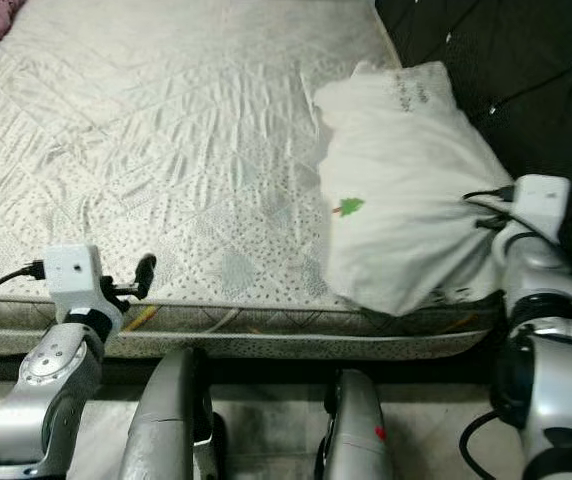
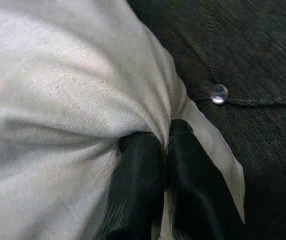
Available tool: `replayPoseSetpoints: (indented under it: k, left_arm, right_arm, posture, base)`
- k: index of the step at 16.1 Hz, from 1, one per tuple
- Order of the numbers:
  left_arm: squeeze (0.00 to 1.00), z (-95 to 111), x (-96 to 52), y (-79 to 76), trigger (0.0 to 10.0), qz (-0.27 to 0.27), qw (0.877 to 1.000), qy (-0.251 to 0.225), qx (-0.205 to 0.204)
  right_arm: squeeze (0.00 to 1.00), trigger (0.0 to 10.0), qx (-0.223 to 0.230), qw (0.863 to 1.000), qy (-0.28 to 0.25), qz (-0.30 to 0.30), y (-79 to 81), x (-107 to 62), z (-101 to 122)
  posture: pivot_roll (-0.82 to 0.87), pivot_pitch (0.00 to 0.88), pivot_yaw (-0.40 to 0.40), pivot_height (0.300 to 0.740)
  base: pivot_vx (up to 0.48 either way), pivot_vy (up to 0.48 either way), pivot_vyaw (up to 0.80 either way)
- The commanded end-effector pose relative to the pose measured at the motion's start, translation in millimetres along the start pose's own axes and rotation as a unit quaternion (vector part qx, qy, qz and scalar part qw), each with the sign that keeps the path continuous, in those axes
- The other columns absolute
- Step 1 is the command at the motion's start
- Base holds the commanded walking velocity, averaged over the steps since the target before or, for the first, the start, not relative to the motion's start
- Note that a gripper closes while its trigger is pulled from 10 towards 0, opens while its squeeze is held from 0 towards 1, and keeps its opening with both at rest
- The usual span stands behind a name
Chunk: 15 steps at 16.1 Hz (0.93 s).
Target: Clean up the room
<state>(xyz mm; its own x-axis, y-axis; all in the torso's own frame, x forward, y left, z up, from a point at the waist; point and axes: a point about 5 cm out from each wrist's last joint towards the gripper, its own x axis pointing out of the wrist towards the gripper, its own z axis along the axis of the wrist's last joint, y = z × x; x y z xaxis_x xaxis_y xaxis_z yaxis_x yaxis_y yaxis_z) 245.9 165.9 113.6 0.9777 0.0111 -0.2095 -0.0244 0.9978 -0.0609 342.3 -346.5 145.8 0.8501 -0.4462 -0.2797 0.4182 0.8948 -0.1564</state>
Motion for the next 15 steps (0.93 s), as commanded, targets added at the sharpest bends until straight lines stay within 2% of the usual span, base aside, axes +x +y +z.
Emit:
replayPoseSetpoints:
  k: [1, 3, 7, 14, 15]
  left_arm:
    - [0.00, 1.7, -4.0, 0.1, 10.0, -0.006, 1.000, 0.003, 0.003]
    - [0.00, 1.4, -5.6, -0.2, 10.0, -0.008, 1.000, 0.010, 0.003]
    - [0.00, -0.3, -8.0, -2.9, 10.0, -0.012, 1.000, 0.017, 0.002]
    - [0.00, 1.1, -7.3, -2.8, 10.0, -0.011, 1.000, 0.019, 0.002]
    - [0.00, 1.9, -6.7, -3.3, 10.0, -0.011, 1.000, 0.018, 0.003]
  right_arm:
    - [0.00, 0.0, 0.015, 0.998, -0.041, -0.051, -28.3, -2.1, 15.4]
    - [0.00, 0.0, 0.006, 0.999, -0.032, -0.034, -22.4, -2.3, 5.7]
    - [0.00, 0.0, 0.019, 0.998, -0.039, -0.035, -21.3, -3.0, 1.5]
    - [0.00, 0.0, 0.030, 0.999, -0.035, -0.003, 0.3, -2.4, -7.0]
    - [0.00, 4.7, 0.027, 0.999, -0.028, 0.004, 6.3, -2.4, -10.6]
  posture:
    - [0.12, 0.176, -0.005, 0.595]
    - [0.11, 0.184, -0.002, 0.595]
    - [0.11, 0.187, -0.001, 0.595]
    - [0.12, 0.173, -0.001, 0.595]
    - [0.13, 0.171, 0.000, 0.595]
  base:
    - [0.000, 0.000, 0.00]
    - [0.000, 0.000, 0.00]
    - [0.000, 0.000, -0.71]
    - [0.000, 0.000, 0.00]
    - [0.000, 0.000, 0.00]
